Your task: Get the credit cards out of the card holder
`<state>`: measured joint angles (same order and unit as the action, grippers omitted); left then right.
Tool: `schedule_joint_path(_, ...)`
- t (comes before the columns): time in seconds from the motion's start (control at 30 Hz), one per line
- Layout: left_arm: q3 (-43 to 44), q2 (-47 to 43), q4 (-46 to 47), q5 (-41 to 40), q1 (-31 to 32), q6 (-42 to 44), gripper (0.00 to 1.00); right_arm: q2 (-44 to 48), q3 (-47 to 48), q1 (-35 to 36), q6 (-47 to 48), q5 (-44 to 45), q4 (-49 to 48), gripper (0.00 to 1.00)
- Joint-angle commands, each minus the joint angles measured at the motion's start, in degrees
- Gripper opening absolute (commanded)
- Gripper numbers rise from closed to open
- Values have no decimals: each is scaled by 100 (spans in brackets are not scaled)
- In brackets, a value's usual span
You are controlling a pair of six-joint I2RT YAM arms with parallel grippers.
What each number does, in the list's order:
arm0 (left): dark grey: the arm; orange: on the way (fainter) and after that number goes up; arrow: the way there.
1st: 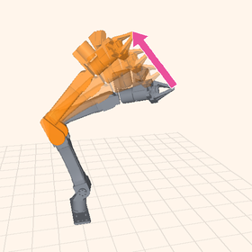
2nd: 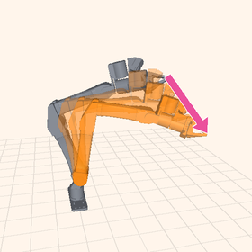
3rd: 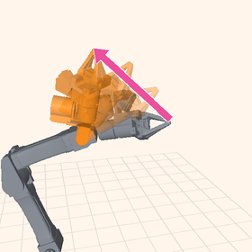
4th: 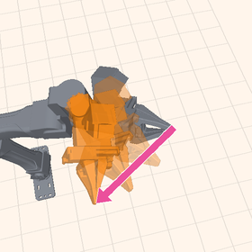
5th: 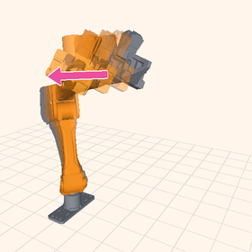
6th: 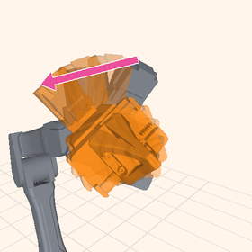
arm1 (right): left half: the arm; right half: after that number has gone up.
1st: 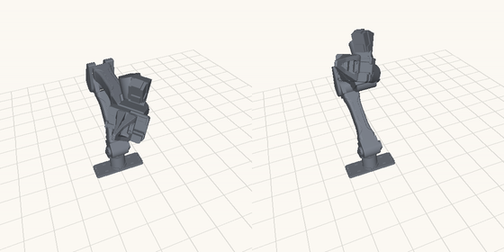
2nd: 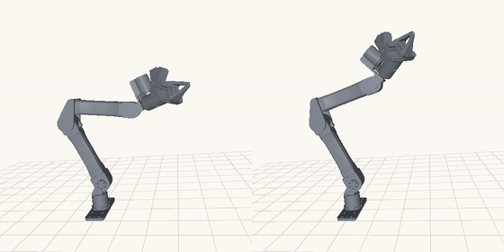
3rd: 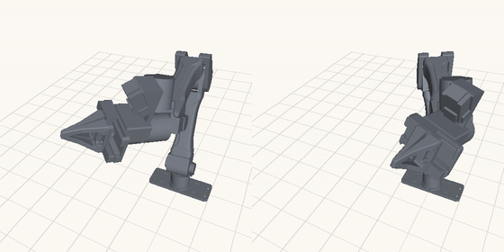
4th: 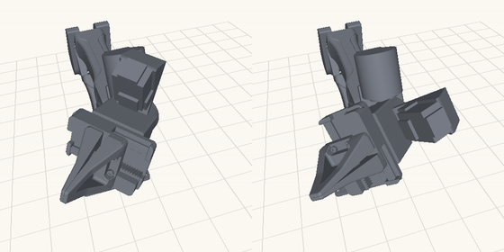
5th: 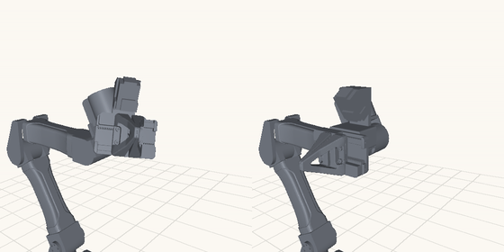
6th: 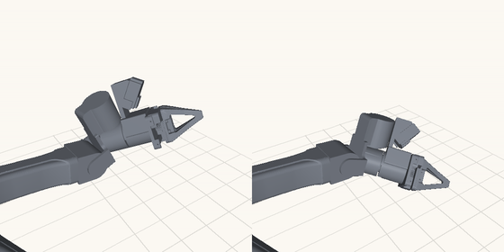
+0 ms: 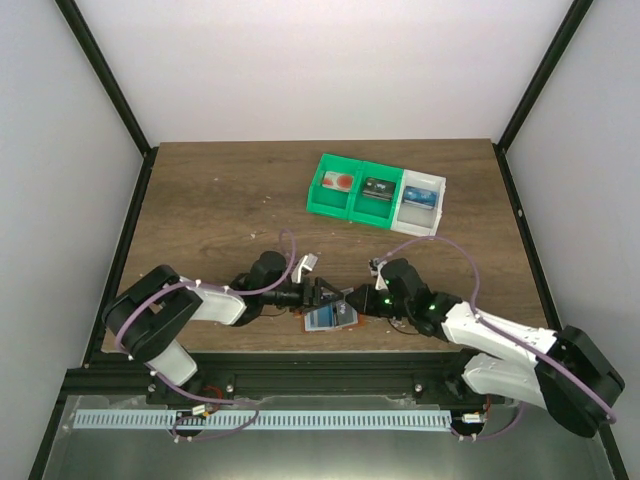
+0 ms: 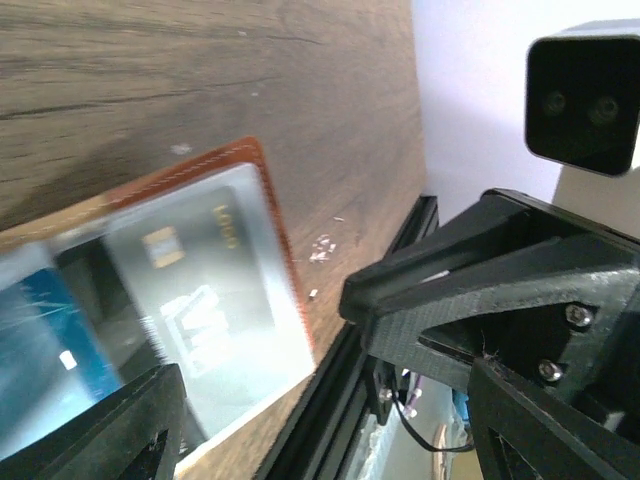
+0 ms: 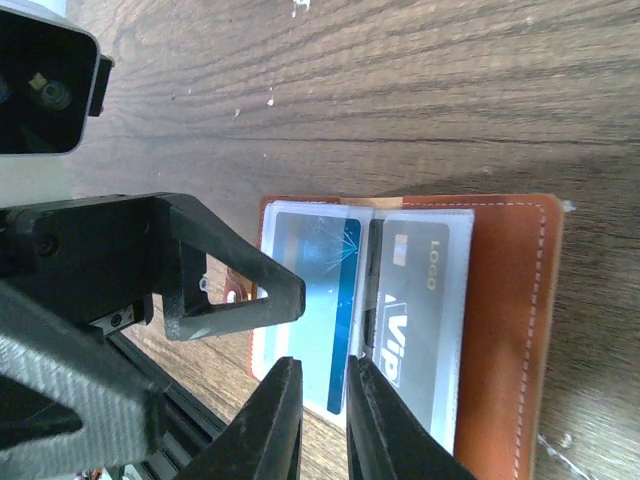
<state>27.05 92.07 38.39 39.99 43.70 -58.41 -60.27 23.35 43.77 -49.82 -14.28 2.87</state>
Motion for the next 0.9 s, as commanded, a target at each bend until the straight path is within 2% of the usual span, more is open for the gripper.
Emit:
schedule_joint_path(0.0,-209,63,218,-76,-147,95,78,-271,20,44,0,-372,-421,15)
schedule_joint_path(0.87,-239,521,399,22,-242,286,77,-1518,-72,40,-69,211,-19,14)
